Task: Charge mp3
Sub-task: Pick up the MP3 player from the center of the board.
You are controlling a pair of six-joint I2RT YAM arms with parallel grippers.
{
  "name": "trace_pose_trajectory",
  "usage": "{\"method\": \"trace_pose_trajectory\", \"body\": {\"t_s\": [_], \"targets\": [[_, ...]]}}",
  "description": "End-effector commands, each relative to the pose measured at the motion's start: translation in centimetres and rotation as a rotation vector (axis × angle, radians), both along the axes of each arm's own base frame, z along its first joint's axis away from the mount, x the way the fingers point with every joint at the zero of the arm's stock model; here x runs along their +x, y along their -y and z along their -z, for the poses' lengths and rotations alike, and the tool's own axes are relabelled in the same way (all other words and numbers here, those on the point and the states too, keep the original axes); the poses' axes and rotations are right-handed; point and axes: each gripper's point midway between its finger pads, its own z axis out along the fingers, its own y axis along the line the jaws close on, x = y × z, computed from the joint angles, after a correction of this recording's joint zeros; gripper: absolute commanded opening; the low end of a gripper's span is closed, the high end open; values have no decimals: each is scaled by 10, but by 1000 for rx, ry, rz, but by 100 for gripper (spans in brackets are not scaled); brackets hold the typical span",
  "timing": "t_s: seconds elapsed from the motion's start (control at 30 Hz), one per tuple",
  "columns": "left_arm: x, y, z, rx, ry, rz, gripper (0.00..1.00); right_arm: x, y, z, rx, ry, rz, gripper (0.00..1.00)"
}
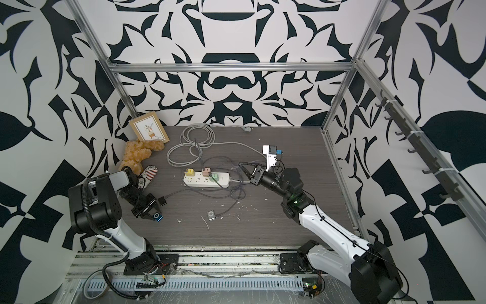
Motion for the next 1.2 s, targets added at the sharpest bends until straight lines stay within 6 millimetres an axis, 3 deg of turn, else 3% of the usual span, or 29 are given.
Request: {"method": "trace_pose_trajectory", "body": {"t_s": [0.0, 0.6, 1.17], "targets": [[0, 0, 5, -3, -2, 8, 37, -6, 7, -32, 45, 99, 19, 0], [8, -15, -1, 93, 55, 7, 44, -11, 10, -29, 43, 85, 21, 0], [9, -7, 6, 40, 45, 6, 32, -10, 11, -31, 35, 85, 32, 0]]}}
